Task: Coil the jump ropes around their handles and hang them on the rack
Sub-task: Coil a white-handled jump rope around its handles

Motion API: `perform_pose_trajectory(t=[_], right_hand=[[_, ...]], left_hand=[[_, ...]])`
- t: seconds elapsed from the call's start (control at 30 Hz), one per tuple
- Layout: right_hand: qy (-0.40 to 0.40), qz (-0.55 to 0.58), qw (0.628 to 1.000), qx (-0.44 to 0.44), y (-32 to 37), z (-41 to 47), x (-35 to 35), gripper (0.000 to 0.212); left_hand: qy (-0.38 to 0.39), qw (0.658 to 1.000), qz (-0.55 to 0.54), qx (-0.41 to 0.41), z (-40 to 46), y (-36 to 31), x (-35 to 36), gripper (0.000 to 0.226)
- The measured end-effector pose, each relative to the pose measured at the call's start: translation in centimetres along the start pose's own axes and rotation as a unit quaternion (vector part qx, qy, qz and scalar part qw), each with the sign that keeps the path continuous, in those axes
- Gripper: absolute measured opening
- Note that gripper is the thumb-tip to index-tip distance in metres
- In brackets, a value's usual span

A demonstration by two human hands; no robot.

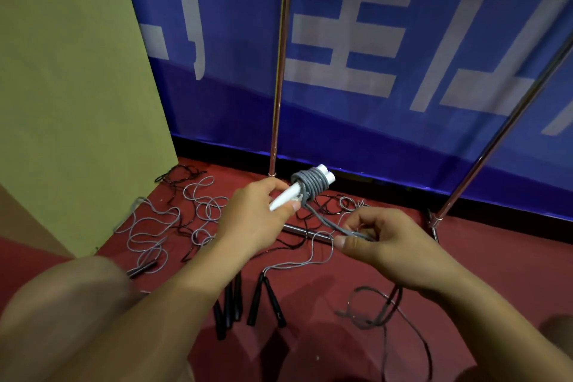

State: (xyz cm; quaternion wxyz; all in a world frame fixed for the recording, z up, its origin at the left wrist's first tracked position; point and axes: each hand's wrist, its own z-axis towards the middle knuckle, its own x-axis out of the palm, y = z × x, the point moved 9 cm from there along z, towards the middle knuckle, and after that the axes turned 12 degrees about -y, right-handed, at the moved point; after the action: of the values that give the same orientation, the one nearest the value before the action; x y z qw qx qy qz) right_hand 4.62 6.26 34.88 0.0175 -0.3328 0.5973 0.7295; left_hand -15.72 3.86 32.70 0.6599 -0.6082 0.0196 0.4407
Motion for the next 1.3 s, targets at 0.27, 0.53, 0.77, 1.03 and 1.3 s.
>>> perform_pose_trajectory(t=[0.27, 0.53, 0.77, 1.03, 1.3], right_hand=[[-0.083, -0.084, 0.992, -0.037, -0.5, 0.6, -1.2, 0.012], [-0.155, -0.164, 0.974, -0.03, -0.7, 0.6, -2.0, 0.017], [-0.188, -0.172, 0.967, -0.029, -0.3, 0.6, -3.0, 0.01], [-0.137, -0.066, 0.987, 0.048, -1.9, 1.0, -3.1, 0.028], [-0.034, 0.156, 0.977, 0.14, -2.2, 0.4, -1.2, 0.022]], left_hand=[[0.11, 0.985, 0.125, 0.036, -1.1, 0.3, 2.4, 0.015], [0.252, 0.951, 0.127, 0.126, -3.9, -1.5, 5.2, 0.015], [0.37, 0.926, 0.013, 0.077, -5.8, -1.3, 6.8, 0.013], [0.487, 0.869, -0.079, 0.038, -8.0, -2.7, 6.3, 0.012], [0.499, 0.847, -0.183, -0.009, -8.2, -4.2, 5.1, 0.023]])
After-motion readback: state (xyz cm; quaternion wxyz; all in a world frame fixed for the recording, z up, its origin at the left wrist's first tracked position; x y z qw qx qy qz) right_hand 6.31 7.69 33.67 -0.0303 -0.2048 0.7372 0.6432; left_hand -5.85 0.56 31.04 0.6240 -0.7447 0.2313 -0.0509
